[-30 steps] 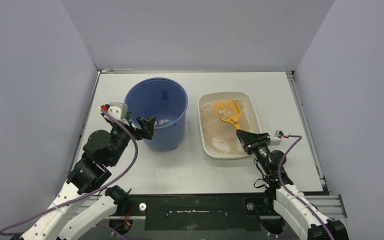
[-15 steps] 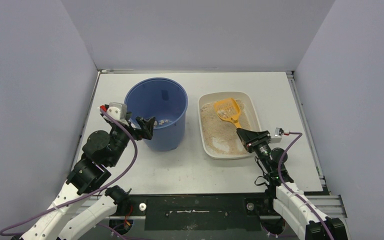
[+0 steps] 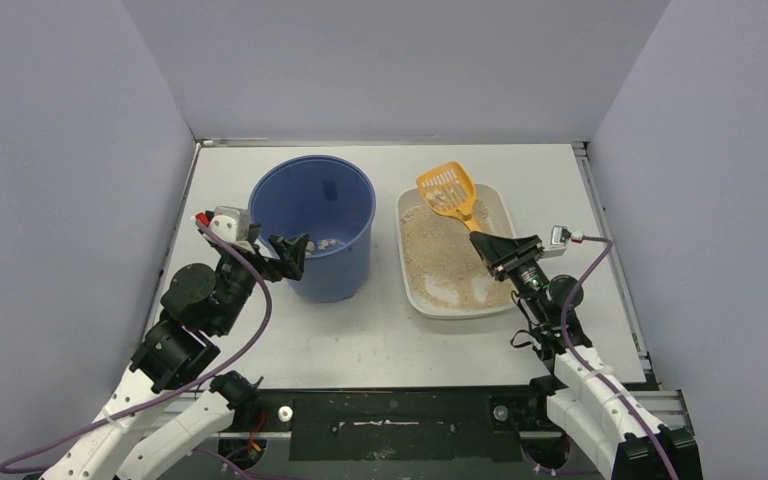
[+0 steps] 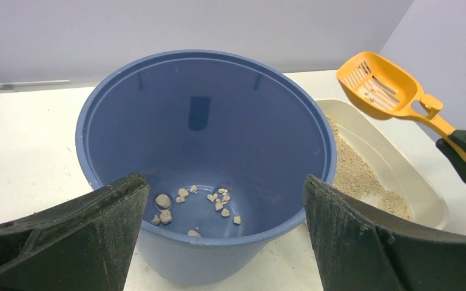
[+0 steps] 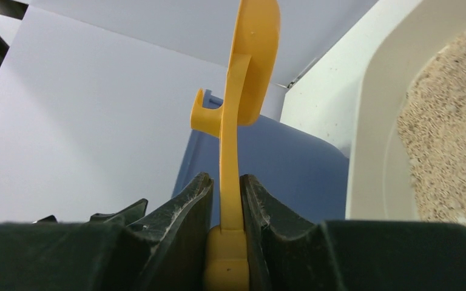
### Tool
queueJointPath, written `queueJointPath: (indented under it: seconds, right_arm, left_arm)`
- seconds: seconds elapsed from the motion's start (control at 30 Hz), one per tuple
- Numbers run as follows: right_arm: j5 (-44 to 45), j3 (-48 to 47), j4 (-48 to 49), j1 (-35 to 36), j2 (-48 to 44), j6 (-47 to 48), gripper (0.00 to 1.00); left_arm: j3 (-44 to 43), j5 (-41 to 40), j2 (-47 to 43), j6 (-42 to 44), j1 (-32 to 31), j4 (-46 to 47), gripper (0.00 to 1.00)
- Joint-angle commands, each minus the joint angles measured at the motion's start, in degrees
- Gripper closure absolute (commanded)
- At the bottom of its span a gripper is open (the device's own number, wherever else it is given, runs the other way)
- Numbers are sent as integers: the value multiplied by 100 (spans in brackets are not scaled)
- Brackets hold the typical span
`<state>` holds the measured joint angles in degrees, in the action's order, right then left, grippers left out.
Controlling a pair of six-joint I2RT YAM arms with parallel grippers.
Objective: Clean the litter box
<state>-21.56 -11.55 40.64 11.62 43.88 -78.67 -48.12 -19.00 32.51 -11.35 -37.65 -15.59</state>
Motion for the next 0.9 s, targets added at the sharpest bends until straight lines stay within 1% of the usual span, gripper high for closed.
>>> queueJointPath:
  seconds: [0.0,0.07,0.2,0.33,0.43,0.5,0.63,0.87]
  right_arm:
    - [-282,-700,373,76,255,273,100]
    - [-367,-1020,312,158,444,376,100]
    - [-552,-1797,-192,511,952,796,100]
    - [-671,-2399,-356,909,1392,1119,100]
    - [-753,-2885,-679,1144,1701,1440,100]
    - [-787,-3241,-1043,1307,1883,1758,100]
    - [-679,-4082,-2142,1646,2215,2629,100]
    - [-455,-5086,-3303,1976,2634,3900,100]
  left_arm:
    - [-53,36,-90,13,39,274,3]
    - [-57,36,-103,11,39,277,3]
    - [-65,34,-113,18,45,268,3]
    - [-57,3,-172,19,47,276,3]
    - [-57,-7,-183,19,47,276,3]
    - [-57,-6,-192,19,51,274,3]
    - [-66,-5,-209,19,48,276,3]
    - [-55,-7,-271,19,47,281,3]
